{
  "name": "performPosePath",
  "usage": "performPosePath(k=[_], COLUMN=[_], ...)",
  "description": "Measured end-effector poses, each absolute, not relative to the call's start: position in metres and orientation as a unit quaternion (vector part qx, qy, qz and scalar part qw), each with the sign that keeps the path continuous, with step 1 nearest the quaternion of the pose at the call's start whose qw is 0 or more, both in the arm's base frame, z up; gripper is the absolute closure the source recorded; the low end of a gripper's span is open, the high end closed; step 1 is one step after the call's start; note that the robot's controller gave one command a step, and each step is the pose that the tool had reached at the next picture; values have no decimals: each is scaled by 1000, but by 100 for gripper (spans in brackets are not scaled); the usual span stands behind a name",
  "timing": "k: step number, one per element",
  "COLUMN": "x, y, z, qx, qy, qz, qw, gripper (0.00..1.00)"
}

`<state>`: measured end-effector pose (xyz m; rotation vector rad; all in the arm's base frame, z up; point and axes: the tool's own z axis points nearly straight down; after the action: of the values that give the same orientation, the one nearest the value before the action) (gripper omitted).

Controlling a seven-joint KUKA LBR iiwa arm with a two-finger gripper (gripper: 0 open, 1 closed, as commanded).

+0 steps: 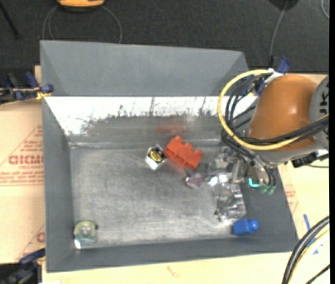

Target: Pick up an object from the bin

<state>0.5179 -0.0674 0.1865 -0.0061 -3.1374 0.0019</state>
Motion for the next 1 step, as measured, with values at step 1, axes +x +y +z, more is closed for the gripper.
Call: performPosePath(k=[1], x=[578], y=[-99], z=[91], qx=[38], qy=[-999], qz=[2], qw=[-5], gripper=[0])
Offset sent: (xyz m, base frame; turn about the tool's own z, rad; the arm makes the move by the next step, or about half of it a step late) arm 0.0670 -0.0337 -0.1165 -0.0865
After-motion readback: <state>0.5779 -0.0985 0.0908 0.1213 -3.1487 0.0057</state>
